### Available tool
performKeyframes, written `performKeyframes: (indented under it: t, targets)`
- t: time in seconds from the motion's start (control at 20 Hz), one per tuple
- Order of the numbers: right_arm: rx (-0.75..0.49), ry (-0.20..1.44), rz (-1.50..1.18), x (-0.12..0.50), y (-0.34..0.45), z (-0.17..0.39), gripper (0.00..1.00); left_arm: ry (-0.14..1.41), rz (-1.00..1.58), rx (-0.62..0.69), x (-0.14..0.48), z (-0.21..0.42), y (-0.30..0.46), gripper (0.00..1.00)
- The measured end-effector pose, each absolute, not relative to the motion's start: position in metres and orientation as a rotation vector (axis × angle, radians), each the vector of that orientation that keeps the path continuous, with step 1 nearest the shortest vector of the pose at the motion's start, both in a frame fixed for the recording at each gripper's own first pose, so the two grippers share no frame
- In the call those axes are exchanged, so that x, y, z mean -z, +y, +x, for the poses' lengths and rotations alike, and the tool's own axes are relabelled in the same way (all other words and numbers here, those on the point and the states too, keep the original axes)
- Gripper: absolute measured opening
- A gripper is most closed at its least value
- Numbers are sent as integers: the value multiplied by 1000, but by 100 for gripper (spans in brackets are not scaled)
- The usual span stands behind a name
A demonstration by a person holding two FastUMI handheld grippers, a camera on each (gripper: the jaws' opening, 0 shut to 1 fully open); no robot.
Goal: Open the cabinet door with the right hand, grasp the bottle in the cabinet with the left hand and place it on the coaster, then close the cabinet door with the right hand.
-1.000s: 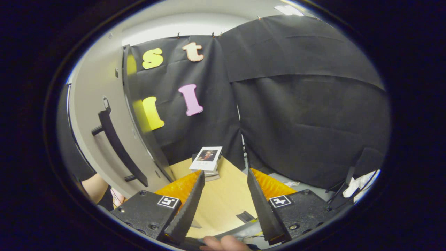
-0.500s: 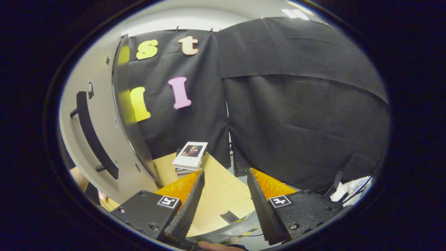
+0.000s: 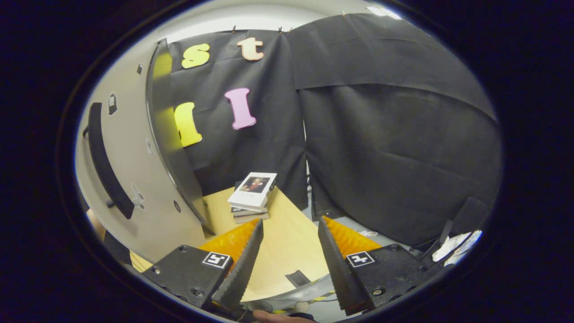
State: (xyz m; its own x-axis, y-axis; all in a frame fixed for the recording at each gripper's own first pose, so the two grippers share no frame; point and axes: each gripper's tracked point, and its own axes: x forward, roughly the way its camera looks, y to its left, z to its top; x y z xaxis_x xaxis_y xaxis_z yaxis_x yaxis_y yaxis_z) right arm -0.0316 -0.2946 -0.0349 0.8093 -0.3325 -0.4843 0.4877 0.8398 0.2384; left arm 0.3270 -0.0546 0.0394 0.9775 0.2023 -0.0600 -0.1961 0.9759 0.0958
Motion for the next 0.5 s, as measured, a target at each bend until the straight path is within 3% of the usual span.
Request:
performKeyframes:
  t: [0.35,0.4,0.45,0.5]
  targets:
    - [311,440,347,36,-308,8,80,-16,71,-271,-86,246,-38,76]
    - [289,442,334,36,-308,12,80,-28,72,-279,-94,233,-39,65]
    - [269,445,321,38,-306,15,80,-38,76,-291,-105,217,-39,77]
    - [252,449,312,40,-305,18,80,-42,81,-303,-113,202,-39,65]
